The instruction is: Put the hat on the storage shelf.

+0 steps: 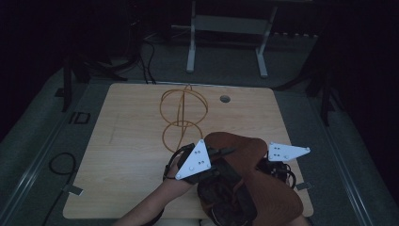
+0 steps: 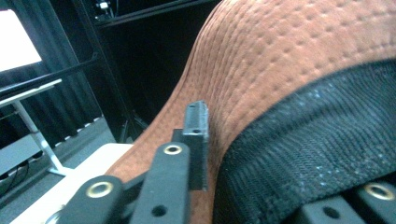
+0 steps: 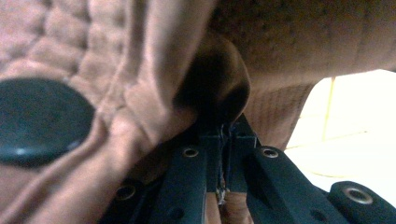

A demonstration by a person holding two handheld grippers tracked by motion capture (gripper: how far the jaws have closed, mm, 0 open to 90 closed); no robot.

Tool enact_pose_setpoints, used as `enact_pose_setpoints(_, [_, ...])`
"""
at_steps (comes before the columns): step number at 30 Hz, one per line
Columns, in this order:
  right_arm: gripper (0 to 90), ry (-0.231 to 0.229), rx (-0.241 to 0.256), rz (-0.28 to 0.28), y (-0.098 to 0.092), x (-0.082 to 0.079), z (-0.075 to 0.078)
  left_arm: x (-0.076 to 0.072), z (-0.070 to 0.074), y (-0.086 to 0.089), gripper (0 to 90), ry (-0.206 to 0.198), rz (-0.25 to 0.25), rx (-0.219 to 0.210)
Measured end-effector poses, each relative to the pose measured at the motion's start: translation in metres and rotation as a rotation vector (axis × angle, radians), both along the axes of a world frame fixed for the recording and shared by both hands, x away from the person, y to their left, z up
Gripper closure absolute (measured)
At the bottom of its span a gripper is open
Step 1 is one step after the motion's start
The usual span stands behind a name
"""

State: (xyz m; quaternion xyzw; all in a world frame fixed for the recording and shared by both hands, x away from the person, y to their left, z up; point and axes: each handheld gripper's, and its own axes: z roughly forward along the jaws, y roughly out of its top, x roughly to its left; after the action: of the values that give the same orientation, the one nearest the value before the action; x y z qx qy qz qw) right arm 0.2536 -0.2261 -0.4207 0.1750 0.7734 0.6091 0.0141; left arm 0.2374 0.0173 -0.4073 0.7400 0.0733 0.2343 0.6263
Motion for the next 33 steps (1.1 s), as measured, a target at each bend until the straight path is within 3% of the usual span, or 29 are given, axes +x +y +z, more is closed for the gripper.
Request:
enact_pose_setpoints(8, [87.7,-0.016,0.015,-0.022,-0.008,0.002,0.007,0.0,0.007,0.011,60.1,0.025,0.016,-0.005])
enact_pose_setpoints(17, [87.7,-0.044,0.077,-0.123,-0.036,0.007,0.02,0.002,0.003,0.028,50.4,0.052,0.072,-0.006])
enact_pose_setpoints(25, [87.6,-0.076,0.131,-0.251,-0.066,0.016,0.041,0.004,-0.014,0.046,47.9,0.092,0.126,0.018])
enact_pose_setpoints(28, [87.6,-0.084,0.145,-0.273,-0.072,0.02,0.046,0.004,-0.02,0.051,45.7,0.103,0.139,0.027])
enact_pose_setpoints(33, [87.7,-0.113,0.15,-0.349,-0.08,0.036,0.063,0.006,-0.04,0.071,40.0,0.157,0.196,0.053])
